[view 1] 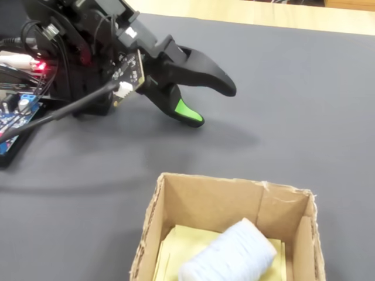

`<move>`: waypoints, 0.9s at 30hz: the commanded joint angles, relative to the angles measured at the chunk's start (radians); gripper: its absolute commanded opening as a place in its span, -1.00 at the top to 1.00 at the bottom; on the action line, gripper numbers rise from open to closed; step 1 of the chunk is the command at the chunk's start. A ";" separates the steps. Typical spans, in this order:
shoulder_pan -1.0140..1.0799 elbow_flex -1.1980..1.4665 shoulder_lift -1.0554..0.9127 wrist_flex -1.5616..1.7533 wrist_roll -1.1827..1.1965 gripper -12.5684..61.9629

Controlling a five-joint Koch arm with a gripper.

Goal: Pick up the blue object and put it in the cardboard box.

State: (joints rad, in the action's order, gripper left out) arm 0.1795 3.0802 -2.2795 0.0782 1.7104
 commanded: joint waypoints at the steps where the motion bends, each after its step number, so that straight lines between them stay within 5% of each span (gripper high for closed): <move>1: -0.003 0.040 -0.091 -0.057 0.034 -0.25; 27: -0.006 0.038 -0.089 -0.043 0.032 -0.25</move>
State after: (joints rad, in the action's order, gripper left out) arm 0.1779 3.0818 -2.2795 0.0767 1.7119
